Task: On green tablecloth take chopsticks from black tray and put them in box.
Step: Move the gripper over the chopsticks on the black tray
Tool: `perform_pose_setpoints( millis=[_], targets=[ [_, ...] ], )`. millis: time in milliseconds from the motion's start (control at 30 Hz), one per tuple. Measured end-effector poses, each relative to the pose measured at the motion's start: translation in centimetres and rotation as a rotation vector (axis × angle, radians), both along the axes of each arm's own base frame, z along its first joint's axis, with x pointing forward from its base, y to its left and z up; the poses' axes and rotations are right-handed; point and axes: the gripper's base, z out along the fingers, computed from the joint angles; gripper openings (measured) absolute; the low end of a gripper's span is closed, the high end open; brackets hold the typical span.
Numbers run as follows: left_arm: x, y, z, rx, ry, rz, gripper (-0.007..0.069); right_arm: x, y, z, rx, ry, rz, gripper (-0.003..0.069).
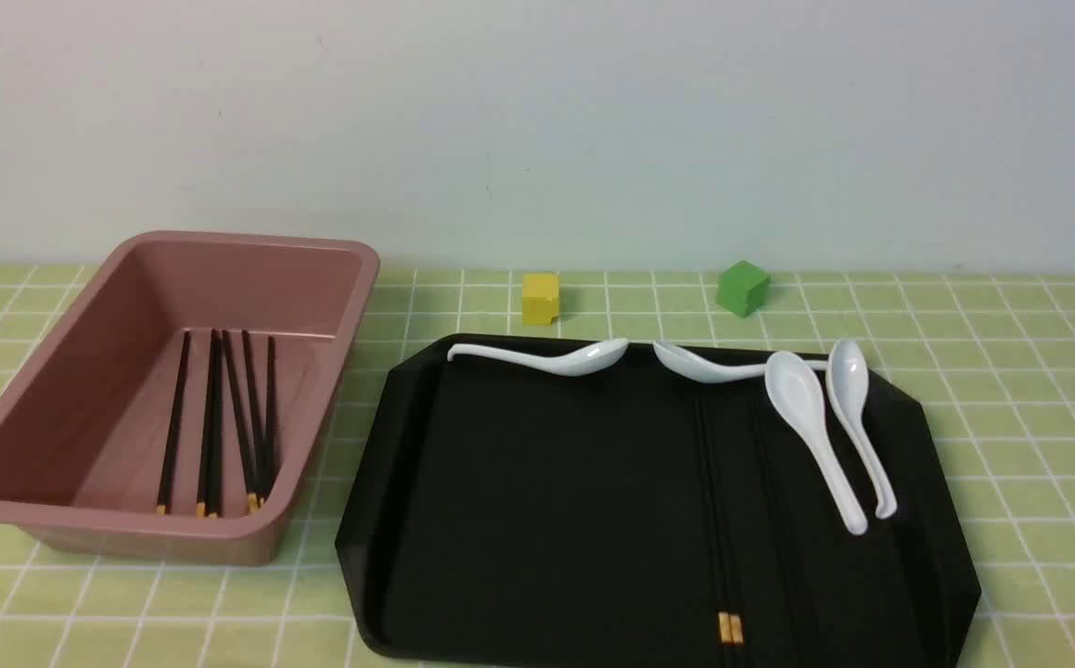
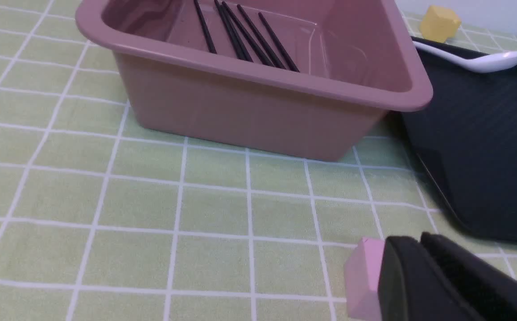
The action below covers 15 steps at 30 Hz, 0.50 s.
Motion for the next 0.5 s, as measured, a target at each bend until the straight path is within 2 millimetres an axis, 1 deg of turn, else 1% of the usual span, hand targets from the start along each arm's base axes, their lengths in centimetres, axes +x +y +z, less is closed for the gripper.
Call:
perform_pose_setpoints(
  millis=[500],
  targets=[
    [0.0,0.0,0.0,0.001,0.0,0.0,0.0061,0.0,0.0,0.0,0.0,0.0,0.0,0.024]
  ],
)
